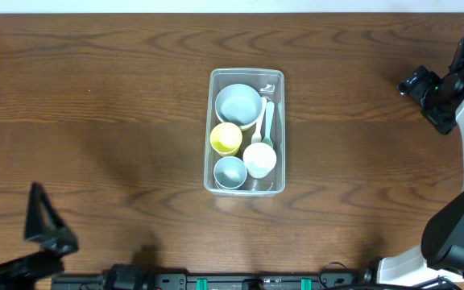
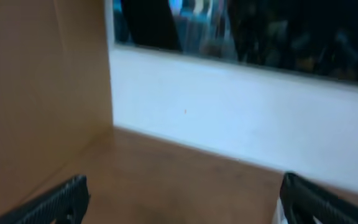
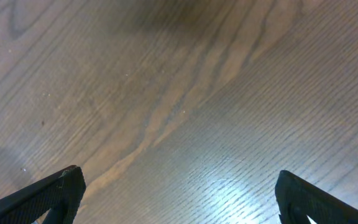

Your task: Pack container

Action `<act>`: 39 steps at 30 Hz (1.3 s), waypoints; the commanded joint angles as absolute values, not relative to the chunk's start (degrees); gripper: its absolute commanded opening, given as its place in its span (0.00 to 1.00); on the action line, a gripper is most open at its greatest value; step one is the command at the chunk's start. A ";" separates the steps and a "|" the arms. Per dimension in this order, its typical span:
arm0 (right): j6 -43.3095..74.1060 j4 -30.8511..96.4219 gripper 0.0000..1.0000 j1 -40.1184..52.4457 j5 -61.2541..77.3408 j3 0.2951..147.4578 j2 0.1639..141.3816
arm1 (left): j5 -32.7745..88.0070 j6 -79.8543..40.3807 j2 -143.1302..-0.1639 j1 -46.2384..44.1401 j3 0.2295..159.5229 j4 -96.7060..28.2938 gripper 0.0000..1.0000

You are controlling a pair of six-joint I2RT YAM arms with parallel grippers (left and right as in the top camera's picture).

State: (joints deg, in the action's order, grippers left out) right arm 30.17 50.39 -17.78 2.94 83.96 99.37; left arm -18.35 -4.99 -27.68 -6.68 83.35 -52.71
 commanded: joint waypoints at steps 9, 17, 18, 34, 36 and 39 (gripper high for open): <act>30.81 50.57 0.99 -17.96 2.35 84.66 99.48 | 1.26 -5.39 -14.11 2.15 40.58 -18.09 0.98; 30.81 50.57 0.99 -17.93 2.35 84.66 99.48 | 4.14 -5.41 -3.29 2.17 17.54 -2.33 0.98; 30.81 50.57 0.99 -17.96 2.35 84.66 99.48 | 4.25 -5.41 -1.87 2.17 15.79 -2.11 0.98; 30.81 50.57 0.99 -17.85 2.35 84.66 99.48 | 5.80 -5.39 -0.08 2.09 1.67 -3.77 0.98; 30.81 50.57 0.99 -17.82 2.35 84.66 99.48 | 5.80 -5.41 -0.10 2.07 0.30 -3.90 0.98; 30.81 50.57 0.99 -17.82 2.35 84.66 99.48 | 5.82 -5.41 -0.10 2.07 0.27 -3.53 0.98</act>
